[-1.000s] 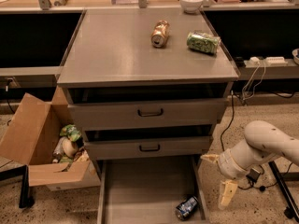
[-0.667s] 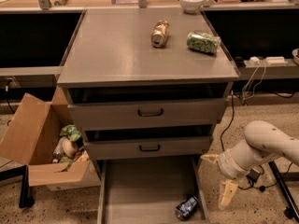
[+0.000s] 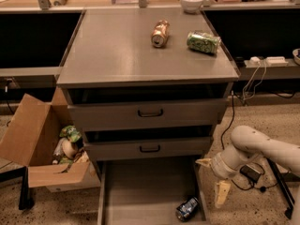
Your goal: Pick pepsi can from bottom drawer and place on counter
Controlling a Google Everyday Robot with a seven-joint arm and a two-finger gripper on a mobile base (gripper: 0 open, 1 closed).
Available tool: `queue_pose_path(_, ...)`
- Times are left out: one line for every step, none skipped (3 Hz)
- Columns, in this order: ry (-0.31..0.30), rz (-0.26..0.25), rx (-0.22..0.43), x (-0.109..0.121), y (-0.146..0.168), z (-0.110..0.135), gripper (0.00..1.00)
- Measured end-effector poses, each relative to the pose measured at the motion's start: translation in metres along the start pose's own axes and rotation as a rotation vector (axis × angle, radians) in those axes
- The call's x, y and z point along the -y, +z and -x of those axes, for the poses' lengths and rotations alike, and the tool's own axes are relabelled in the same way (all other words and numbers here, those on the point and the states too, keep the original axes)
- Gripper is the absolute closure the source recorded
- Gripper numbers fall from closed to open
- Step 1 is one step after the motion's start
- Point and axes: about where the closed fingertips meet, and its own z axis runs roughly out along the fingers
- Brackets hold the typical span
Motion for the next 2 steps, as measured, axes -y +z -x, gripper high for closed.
queue_pose_path(-0.002,-0.011,-0.002,0.021,0.044,-0.036,0.0)
queue_pose_path(0.013,-0.042,-0.007,0.035,0.076,-0.058,0.0)
